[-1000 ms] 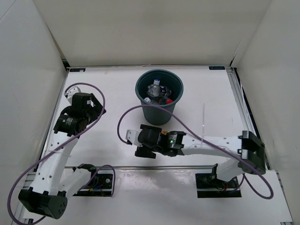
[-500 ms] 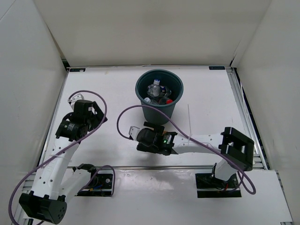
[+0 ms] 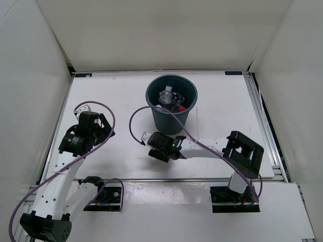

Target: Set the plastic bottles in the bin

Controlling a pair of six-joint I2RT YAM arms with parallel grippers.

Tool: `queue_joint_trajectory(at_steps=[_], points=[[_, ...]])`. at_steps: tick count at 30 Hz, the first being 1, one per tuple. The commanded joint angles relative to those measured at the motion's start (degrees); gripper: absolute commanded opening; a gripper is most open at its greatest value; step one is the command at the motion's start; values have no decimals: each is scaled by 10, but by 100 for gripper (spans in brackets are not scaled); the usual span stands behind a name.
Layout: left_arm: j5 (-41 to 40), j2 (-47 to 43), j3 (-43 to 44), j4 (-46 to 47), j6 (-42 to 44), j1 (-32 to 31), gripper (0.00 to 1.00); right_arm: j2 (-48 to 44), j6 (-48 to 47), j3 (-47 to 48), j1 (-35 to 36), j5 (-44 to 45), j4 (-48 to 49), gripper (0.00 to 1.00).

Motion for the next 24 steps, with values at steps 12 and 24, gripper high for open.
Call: queue_joint_trajectory(at_steps=[12, 24], points=[[-26, -24, -2, -18, -5, 3, 100, -97, 154, 162, 67, -48, -233, 0], [-24, -12, -2, -6, -10, 3, 100, -68, 99, 527, -143, -22, -299, 6]])
